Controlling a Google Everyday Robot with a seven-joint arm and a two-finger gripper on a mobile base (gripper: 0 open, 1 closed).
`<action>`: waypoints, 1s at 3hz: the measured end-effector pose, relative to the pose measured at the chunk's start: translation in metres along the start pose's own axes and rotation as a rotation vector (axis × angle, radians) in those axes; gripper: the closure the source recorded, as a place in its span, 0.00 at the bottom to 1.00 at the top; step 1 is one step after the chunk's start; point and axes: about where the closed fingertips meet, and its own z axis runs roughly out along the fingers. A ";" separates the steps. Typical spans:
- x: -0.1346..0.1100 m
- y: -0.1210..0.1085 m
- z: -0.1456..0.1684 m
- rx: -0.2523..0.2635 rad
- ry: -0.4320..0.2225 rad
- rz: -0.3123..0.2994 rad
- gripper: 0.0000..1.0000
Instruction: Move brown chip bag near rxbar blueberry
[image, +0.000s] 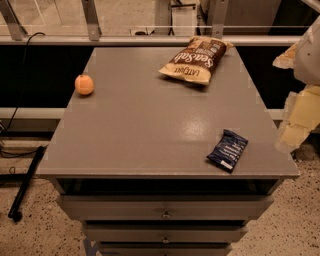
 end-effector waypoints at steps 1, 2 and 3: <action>0.000 0.000 0.000 0.000 0.000 0.000 0.00; -0.007 -0.023 0.008 0.037 -0.029 0.016 0.00; -0.015 -0.074 0.027 0.107 -0.077 0.091 0.00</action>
Offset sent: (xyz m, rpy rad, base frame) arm 0.0628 0.0018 -0.0045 0.0587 -0.0846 -0.0400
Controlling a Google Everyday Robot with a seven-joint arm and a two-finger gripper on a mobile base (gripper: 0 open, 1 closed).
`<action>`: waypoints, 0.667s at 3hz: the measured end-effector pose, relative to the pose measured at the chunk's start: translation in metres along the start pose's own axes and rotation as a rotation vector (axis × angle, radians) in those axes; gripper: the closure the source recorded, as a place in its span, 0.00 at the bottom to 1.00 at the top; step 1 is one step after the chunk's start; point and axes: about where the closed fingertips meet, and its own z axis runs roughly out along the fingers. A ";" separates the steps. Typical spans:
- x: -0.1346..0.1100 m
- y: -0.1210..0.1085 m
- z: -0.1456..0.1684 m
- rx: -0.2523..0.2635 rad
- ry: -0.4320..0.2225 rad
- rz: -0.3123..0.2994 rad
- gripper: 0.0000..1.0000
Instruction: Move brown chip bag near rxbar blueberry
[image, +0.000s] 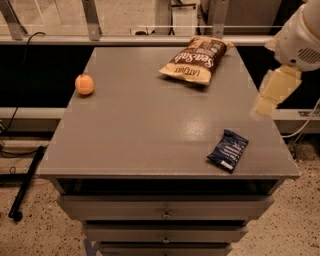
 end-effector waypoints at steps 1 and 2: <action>-0.017 -0.066 0.047 0.123 -0.060 0.133 0.00; -0.023 -0.107 0.080 0.178 -0.115 0.253 0.00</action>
Offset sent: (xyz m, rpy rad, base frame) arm 0.1925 -0.0127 -0.0457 0.2499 -0.2192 -0.3743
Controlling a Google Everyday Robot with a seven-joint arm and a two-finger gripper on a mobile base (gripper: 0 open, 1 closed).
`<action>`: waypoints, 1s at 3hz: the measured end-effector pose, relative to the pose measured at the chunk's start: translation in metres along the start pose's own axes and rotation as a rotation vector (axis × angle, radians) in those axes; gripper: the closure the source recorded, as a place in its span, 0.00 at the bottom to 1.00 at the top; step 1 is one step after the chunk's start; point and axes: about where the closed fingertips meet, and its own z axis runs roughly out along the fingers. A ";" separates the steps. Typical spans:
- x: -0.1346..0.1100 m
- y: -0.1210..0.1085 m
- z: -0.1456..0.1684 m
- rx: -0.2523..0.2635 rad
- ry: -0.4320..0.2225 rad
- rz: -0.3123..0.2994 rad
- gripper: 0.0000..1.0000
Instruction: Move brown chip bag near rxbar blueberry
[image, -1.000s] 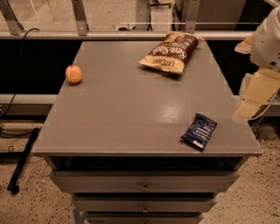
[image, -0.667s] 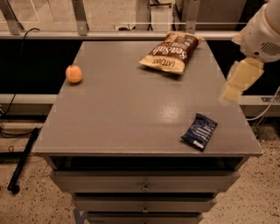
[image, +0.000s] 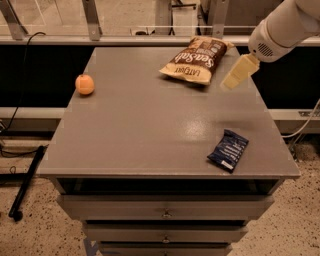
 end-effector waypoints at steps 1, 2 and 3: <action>-0.018 -0.027 0.040 0.019 -0.055 0.121 0.00; -0.039 -0.044 0.077 0.003 -0.121 0.238 0.00; -0.058 -0.049 0.122 -0.034 -0.164 0.343 0.00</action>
Offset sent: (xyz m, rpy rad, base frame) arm 0.1413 0.0285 -0.0349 0.3683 -0.0473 -0.2171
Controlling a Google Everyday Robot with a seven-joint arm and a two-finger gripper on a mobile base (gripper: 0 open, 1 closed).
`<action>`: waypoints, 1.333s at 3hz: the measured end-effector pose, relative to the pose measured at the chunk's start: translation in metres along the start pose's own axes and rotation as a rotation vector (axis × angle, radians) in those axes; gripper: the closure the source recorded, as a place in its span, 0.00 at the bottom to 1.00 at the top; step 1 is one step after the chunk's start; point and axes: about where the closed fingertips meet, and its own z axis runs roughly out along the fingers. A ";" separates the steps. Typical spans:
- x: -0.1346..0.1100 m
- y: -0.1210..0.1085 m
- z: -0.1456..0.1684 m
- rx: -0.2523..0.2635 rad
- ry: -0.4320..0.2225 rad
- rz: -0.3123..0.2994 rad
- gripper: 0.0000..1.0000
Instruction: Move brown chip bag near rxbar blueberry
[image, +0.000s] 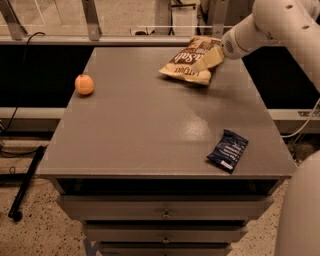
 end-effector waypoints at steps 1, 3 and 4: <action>-0.002 -0.001 0.024 -0.009 0.001 0.047 0.00; -0.007 0.009 0.052 -0.070 0.007 0.080 0.41; -0.011 0.011 0.051 -0.077 0.009 0.065 0.64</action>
Offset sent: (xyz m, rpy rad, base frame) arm 0.0405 0.0278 -0.0410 0.1225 0.0801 -0.0275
